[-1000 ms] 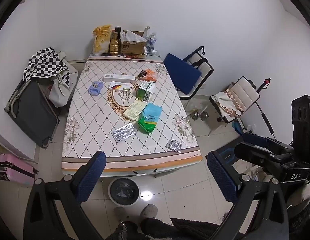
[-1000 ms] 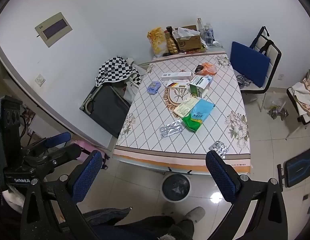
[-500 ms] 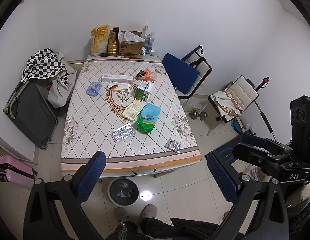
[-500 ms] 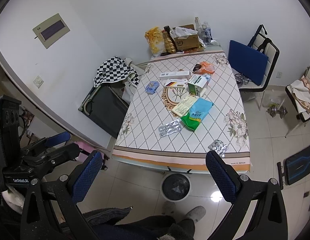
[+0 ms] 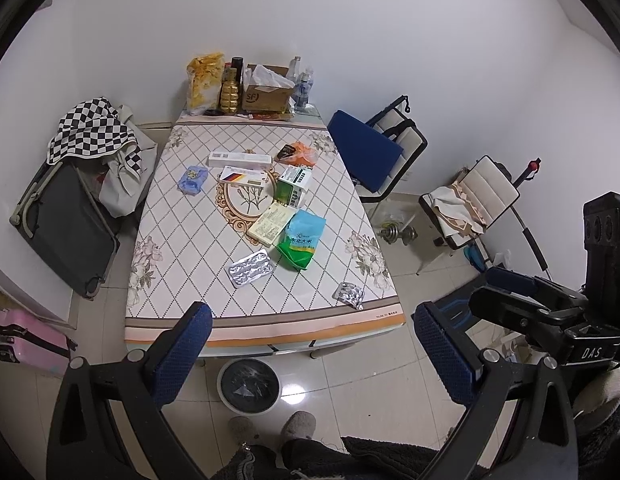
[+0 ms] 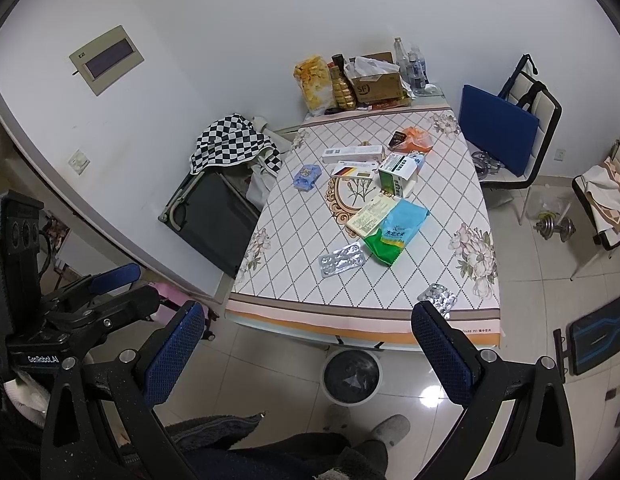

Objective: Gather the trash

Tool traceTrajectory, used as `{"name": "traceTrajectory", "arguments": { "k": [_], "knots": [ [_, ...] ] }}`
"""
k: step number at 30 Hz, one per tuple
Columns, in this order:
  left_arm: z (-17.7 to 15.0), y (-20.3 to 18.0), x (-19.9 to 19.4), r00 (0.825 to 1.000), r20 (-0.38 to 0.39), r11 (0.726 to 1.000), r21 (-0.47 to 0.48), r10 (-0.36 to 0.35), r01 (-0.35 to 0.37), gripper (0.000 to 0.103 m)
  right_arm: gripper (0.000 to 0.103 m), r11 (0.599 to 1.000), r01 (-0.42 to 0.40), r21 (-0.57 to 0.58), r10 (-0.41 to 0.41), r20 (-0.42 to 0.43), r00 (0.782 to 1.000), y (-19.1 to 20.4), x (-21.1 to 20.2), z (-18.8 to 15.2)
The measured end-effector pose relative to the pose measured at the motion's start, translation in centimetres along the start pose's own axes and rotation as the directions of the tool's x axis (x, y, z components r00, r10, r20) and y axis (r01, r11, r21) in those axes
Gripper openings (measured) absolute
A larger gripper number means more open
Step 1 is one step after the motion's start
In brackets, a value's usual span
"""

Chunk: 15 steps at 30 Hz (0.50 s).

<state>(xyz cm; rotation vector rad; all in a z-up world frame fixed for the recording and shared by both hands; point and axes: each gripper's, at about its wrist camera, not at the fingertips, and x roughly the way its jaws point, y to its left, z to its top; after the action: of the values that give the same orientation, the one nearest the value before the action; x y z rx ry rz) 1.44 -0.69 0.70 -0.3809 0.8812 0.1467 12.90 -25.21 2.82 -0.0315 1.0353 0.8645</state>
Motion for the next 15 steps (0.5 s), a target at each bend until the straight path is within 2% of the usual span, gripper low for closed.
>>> {"name": "traceTrajectory", "arguments": {
  "k": [8,10,15],
  "knots": [
    [1.3,-0.3,0.8,1.000,0.003,1.000,-0.008,0.005,-0.004,0.103,0.103,1.000,0.005,-0.003,-0.005,-0.002,1.000,0.2,0.0,-0.1],
    [-0.2,0.9,-0.2,1.000,0.007,1.000,-0.014,0.008,-0.007,0.103,0.103,1.000,0.007,-0.006,-0.007,-0.003,1.000,0.3,0.0,0.1],
    [-0.6,1.4,0.0,1.000,0.010,1.000,-0.029,0.011,-0.011,0.103,0.103,1.000,0.006,-0.008,-0.006,-0.005,1.000,0.4,0.0,0.1]
  ]
}}
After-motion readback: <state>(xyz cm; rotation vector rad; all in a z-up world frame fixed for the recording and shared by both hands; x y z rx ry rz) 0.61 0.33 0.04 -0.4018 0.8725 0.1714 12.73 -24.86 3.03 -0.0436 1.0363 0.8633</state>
